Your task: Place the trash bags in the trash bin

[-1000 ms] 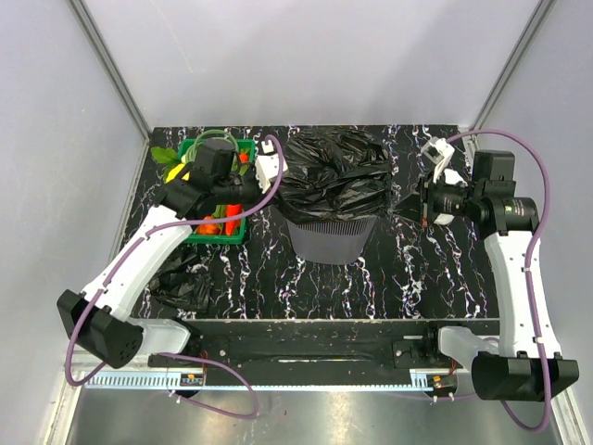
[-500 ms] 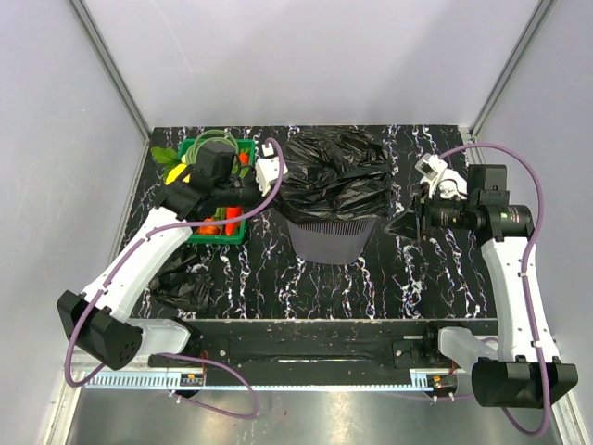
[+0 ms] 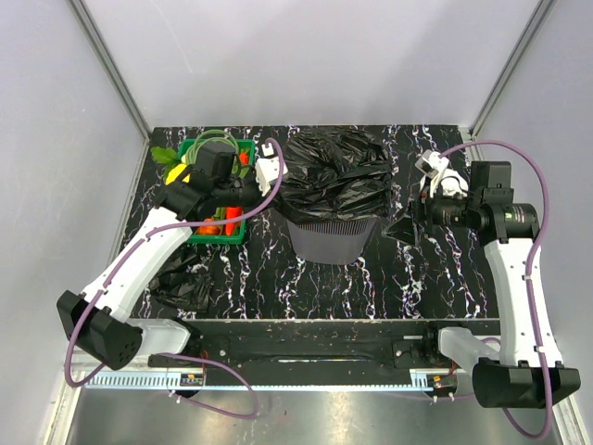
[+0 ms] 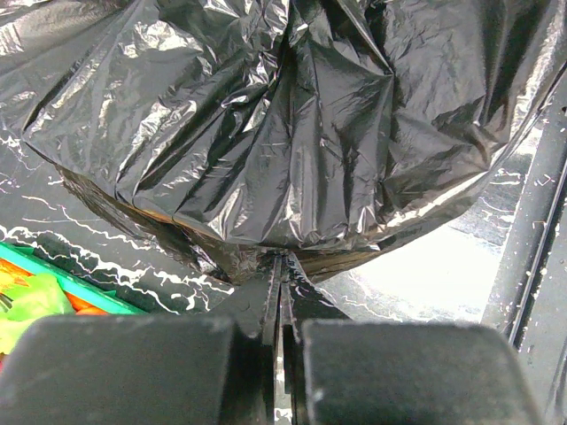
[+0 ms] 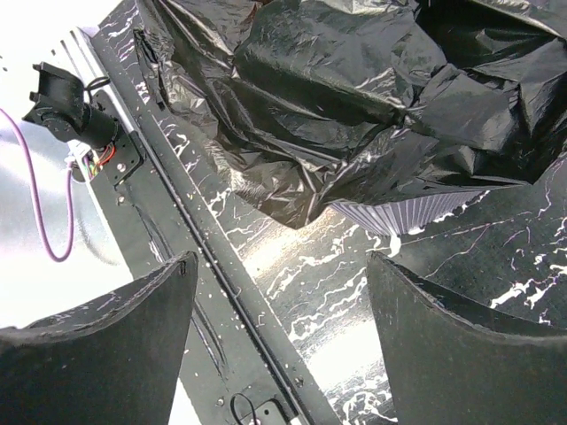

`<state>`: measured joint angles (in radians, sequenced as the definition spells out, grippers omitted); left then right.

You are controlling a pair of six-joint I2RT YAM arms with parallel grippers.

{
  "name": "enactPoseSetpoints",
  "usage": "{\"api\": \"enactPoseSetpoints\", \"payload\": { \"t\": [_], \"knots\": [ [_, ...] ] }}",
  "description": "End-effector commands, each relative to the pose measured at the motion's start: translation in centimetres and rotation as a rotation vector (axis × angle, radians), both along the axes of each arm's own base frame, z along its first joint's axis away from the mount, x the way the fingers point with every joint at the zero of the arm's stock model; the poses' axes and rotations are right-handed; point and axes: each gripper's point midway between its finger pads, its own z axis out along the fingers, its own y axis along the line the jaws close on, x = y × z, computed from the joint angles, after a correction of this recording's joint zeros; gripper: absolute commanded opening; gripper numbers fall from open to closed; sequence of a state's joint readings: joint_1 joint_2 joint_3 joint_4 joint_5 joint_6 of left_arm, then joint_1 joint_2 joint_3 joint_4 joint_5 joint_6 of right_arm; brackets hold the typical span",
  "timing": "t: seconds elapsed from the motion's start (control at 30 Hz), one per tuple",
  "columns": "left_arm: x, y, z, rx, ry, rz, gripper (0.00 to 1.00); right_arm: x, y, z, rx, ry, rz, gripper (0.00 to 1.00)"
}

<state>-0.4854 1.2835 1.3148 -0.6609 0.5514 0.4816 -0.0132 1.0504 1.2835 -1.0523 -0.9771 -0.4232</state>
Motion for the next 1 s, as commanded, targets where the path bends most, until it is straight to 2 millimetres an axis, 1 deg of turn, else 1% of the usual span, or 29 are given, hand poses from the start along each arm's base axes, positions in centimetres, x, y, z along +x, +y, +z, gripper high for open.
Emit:
{"api": "enactPoseSetpoints", "payload": {
  "t": [0.0,0.03,0.07,0.23,0.37,0.47,0.67,0.77,0.9,0.97],
  "knots": [
    [0.2,-0.3,1.7,-0.027,-0.052,-0.011,0.00,1.6,-0.1,1.1,-0.019,-0.080,-0.005,0.82],
    [0.1,-0.4,1.6,-0.027,-0.049,-0.015,0.00,1.6,0.5,1.2,-0.016,-0.087,0.016,0.81],
    [0.2,-0.4,1.6,-0.027,-0.049,-0.015,0.00,1.8,0.7,1.2,-0.012,-0.087,0.021,0.81],
    [0.3,-0.4,1.7,-0.027,-0.049,-0.012,0.00,3.0,0.8,1.2,-0.014,-0.097,0.019,0.79],
    [0.3,-0.5,1.7,-0.027,-0.052,-0.015,0.00,3.7,0.8,1.1,-0.023,-0.108,0.009,0.75],
    [0.3,-0.4,1.7,-0.025,-0.051,-0.013,0.00,4.1,0.7,1.3,-0.026,-0.121,0.005,0.70],
    [0.3,-0.4,1.8,-0.025,-0.057,-0.012,0.00,4.0,0.9,1.9,-0.011,-0.130,0.019,0.59],
    [0.3,-0.4,1.9,-0.028,-0.058,-0.014,0.00,3.8,1.1,1.9,-0.001,-0.127,0.031,0.52],
    [0.3,-0.4,1.8,-0.027,-0.058,-0.013,0.00,3.7,1.2,2.0,0.002,-0.135,0.040,0.40],
    [0.2,-0.3,1.9,-0.028,-0.060,-0.015,0.00,3.6,1.3,1.9,0.005,-0.133,0.047,0.32]
  ]
}}
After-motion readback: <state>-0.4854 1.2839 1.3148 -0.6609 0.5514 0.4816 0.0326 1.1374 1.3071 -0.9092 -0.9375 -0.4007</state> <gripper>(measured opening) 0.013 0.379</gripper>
